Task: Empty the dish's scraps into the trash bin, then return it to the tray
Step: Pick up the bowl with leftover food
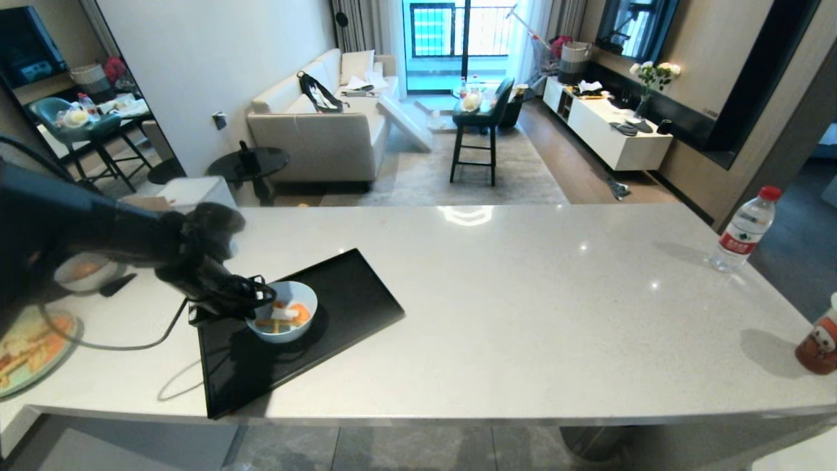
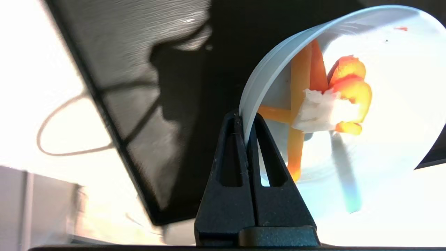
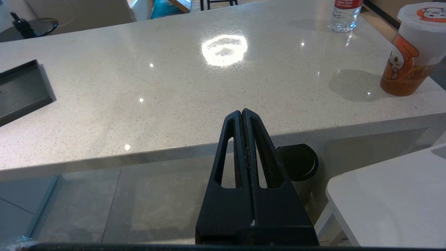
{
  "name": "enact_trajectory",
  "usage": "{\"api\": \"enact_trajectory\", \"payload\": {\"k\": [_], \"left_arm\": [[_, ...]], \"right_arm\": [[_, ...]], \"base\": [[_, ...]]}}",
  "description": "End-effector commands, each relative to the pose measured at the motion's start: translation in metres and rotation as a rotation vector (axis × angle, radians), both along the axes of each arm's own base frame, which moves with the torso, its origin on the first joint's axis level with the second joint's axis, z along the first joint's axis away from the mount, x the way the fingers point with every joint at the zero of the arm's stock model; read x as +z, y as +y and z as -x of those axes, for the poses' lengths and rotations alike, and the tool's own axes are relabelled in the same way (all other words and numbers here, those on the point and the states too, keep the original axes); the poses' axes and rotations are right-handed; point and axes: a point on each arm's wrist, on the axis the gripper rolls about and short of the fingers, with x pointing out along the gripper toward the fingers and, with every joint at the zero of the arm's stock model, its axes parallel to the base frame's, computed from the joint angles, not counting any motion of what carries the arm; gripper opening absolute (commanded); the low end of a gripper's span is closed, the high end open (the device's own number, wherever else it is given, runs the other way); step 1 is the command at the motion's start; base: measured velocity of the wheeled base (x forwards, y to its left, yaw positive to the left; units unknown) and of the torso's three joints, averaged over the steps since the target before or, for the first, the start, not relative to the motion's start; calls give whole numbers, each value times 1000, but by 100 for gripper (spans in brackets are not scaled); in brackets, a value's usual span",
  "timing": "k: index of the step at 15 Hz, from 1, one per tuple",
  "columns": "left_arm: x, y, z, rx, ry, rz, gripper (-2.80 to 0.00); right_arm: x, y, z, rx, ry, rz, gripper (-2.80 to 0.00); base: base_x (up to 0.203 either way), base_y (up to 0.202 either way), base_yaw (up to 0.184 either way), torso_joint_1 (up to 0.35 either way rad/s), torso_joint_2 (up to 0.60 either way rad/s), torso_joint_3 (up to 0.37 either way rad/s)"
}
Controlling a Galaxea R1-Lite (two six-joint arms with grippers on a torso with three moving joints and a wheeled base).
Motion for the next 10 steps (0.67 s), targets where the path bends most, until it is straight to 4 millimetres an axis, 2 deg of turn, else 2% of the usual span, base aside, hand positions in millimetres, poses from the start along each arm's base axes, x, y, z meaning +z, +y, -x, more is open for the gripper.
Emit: {"api": "enact_trajectory", "payload": {"k": [1,4,7,10], "left_arm": [[18,8,10,75,-13,27,-280],[33,13,24,151,16,58,-280],[56,14,39,151,-7,98,-280],[67,13,60,148,-10,106,-280]], "right_arm": [[0,0,0,0,-1,-1,-280],[0,0,0,0,-1,-1,-280],[0,0,0,0,-1,-1,-280],[0,0,0,0,-1,-1,-280]], "base": [[0,0,0,0,0,0],[0,0,0,0,0,0],[0,0,0,0,0,0],[0,0,0,0,0,0]]}}
